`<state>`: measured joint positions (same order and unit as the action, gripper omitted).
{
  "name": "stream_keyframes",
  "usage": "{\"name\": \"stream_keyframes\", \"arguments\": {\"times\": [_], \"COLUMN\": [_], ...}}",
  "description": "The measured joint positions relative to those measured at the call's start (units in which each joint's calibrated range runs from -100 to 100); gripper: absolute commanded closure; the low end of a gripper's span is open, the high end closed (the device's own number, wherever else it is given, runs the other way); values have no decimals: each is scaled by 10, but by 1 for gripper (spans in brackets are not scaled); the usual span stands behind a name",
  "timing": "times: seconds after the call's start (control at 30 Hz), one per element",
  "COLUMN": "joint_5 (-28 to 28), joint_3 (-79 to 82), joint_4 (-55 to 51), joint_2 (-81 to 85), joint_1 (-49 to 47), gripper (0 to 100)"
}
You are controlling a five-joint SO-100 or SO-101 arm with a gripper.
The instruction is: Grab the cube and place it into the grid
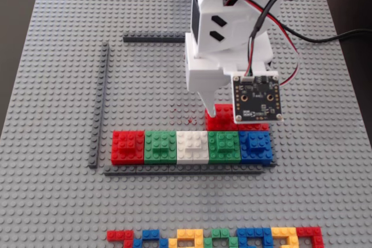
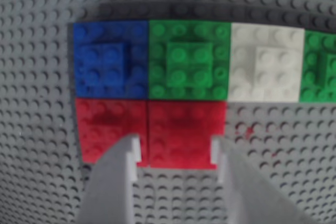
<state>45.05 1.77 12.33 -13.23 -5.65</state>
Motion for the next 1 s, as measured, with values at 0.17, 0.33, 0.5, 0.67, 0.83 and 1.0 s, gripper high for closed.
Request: {"name": "stream_keyframes", "arguments": {"times": [0.17,0.33,0.5,0.67,0.83,1.0], "joint_5": [0,0,-1,-2,0,4], "joint_3": [0,0,0,-12,-12,-12], "joint_4": [0,0,0,0,-9,-27], "joint_2": [0,0,0,2,39,105], "joint_1": [1,1,8,9,9,8], "gripper": [83,83,84,84,87,91]}}
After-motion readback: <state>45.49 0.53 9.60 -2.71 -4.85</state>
